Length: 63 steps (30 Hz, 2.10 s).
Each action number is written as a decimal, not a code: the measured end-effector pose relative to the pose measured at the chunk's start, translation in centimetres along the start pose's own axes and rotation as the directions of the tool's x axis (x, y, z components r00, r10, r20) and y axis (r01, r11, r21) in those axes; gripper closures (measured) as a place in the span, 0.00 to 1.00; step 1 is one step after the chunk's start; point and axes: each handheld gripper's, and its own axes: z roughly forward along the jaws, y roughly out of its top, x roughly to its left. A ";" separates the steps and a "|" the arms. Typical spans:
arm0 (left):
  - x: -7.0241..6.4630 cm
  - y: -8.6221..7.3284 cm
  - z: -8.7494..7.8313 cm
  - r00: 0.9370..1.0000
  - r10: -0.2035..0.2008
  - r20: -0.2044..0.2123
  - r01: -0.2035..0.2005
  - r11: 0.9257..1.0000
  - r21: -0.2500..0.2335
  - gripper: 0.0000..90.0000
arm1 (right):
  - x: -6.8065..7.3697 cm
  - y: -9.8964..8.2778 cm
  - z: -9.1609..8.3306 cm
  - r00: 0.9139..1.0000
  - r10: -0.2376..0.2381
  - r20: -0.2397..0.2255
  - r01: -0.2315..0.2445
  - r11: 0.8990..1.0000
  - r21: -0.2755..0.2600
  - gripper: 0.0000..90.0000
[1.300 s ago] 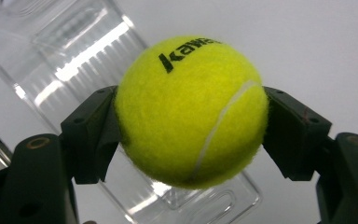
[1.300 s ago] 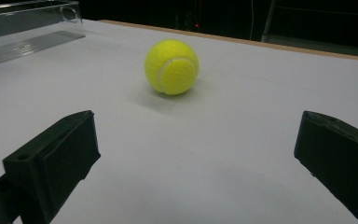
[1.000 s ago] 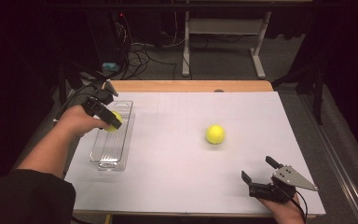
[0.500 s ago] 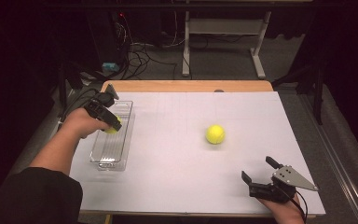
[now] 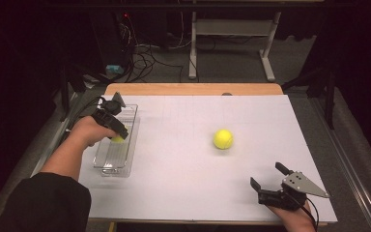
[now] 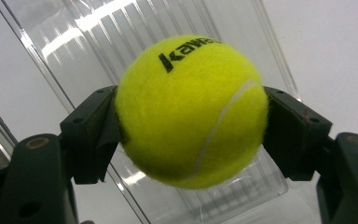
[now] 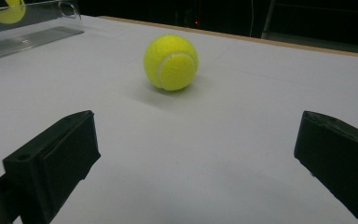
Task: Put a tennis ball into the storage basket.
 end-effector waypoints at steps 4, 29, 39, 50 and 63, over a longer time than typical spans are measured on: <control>-0.2 -0.1 -0.9 1.000 -0.009 -0.001 0.009 0.999 -0.043 0.06 | 0.0 0.0 0.0 1.000 0.001 0.000 -0.001 1.000 -0.002 0.00; -7.1 0.2 -1.5 0.983 0.181 0.014 -0.181 0.983 -0.032 0.01 | 0.1 0.0 0.0 1.000 0.004 0.000 -0.004 1.000 -0.002 0.00; -11.2 0.7 -0.8 0.963 0.270 0.020 -0.270 0.963 -0.026 0.01 | 0.1 0.0 0.0 1.000 0.002 -0.001 -0.002 1.000 -0.002 0.00; -15.1 0.5 0.2 0.932 0.359 0.042 -0.358 0.933 -0.035 0.01 | 0.1 0.0 0.0 1.000 -0.001 -0.001 0.001 1.000 -0.003 0.00; -17.0 -0.1 1.0 0.906 0.419 0.054 -0.418 0.908 -0.027 0.01 | 0.0 0.0 0.6 1.000 0.014 0.000 -0.014 1.000 0.011 0.00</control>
